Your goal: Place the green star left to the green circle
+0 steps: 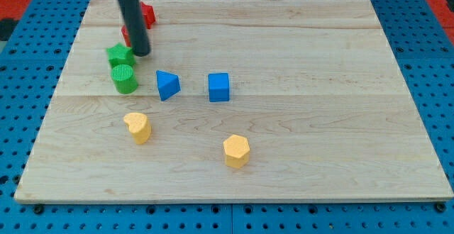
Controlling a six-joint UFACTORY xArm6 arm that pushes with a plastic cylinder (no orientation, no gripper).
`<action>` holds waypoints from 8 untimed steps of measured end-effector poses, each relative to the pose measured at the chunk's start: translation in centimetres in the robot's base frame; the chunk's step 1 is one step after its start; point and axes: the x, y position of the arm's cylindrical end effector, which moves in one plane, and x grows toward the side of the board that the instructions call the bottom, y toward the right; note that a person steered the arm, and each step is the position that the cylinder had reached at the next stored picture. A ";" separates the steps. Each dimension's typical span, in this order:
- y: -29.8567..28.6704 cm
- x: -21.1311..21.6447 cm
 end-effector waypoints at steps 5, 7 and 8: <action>-6.3 -0.4; -10.4 4.7; -10.9 2.5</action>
